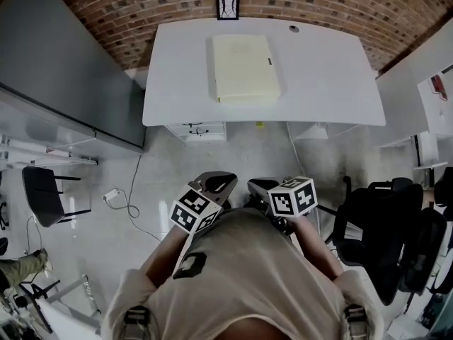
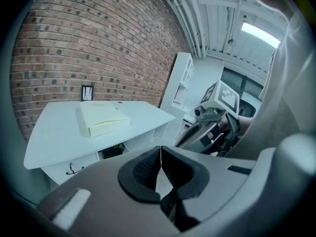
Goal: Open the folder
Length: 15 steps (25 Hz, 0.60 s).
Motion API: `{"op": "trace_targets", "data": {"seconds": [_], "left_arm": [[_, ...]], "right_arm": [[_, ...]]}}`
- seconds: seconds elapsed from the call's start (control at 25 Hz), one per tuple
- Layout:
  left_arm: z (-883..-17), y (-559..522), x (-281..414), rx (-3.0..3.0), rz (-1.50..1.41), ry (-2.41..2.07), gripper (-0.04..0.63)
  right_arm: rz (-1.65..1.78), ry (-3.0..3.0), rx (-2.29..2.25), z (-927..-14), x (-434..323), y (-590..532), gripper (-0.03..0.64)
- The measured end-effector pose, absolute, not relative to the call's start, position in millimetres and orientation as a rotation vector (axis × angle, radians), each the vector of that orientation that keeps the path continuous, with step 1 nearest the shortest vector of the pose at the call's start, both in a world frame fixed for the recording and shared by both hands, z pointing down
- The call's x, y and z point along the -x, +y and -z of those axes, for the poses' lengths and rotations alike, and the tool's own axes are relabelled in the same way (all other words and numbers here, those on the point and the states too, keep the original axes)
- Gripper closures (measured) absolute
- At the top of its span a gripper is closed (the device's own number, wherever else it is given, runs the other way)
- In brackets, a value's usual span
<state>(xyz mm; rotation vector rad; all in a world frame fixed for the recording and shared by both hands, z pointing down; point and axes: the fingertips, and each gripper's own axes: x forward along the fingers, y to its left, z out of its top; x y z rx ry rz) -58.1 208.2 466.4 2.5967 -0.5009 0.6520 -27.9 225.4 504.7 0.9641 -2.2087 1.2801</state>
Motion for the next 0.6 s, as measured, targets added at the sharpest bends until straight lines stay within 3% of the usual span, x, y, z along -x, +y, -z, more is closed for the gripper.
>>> {"op": "trace_targets", "data": {"seconds": [0.6], "left_arm": [[-465,173,-16,-2.564,-0.739,-0.568,0.589]], "right_arm": [[-1.361,-2.265,-0.899,-504,-43,181,0.611]]}}
